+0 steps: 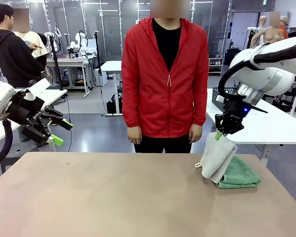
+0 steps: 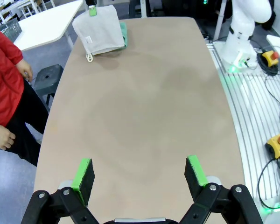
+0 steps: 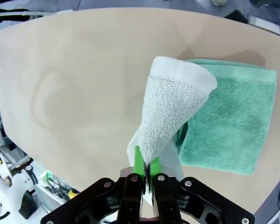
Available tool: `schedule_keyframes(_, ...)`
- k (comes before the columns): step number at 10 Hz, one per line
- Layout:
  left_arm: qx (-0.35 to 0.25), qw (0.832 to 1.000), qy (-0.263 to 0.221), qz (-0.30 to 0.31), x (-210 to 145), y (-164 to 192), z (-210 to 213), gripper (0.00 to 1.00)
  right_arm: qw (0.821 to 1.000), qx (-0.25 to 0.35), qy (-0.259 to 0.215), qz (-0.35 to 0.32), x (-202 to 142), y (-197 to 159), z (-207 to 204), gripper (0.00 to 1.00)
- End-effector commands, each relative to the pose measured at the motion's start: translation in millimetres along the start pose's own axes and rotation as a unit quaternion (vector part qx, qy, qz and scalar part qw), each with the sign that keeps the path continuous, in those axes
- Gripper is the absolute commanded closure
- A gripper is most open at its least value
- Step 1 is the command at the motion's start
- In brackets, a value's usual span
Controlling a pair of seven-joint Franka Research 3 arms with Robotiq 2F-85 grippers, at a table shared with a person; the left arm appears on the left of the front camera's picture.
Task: Fold the towels and place them in the basket.
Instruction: Stack the folded Towel with hook on the right side of the table.
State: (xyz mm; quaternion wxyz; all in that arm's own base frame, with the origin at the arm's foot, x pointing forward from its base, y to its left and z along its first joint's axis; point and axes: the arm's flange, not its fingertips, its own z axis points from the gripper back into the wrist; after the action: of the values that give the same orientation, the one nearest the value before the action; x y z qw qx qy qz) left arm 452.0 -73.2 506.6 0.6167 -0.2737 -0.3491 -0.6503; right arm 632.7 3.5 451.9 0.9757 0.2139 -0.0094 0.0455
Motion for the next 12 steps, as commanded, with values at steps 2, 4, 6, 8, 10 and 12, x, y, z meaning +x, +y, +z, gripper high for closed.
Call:
schedule_keyframes(2,-0.003,1.000,-0.008,-0.004,1.2,-1.3,1.5,0.02,0.999,0.044,0.005,0.005,1.6,-30.0,19.7,0.95)
schedule_keyframes(4,-0.003,1.000,-0.008,-0.004,1.2,-1.3,1.5,0.02,0.998,0.059,0.000,0.003,-2.5,-56.8,32.6,0.95)
schedule_keyframes(6,-0.003,1.000,-0.008,-0.004,1.2,-1.3,1.5,0.02,0.996,0.084,0.006,-0.015,1.5,-103.5,24.1,0.95)
schedule_keyframes(8,-0.003,1.000,-0.008,-0.004,1.2,-1.3,1.5,0.02,0.991,0.129,0.025,-0.030,-1.4,-145.3,3.2,0.95)
schedule_keyframes(10,-0.003,1.000,-0.008,-0.004,1.2,-1.3,1.5,0.02,0.981,0.191,0.039,-0.002,-1.1,-181.3,-23.1,0.95)
schedule_keyframes(12,-0.003,1.000,-0.008,-0.004,1.2,-1.3,1.5,0.02,0.975,0.215,0.052,-0.018,-4.1,-205.9,-42.8,0.95)
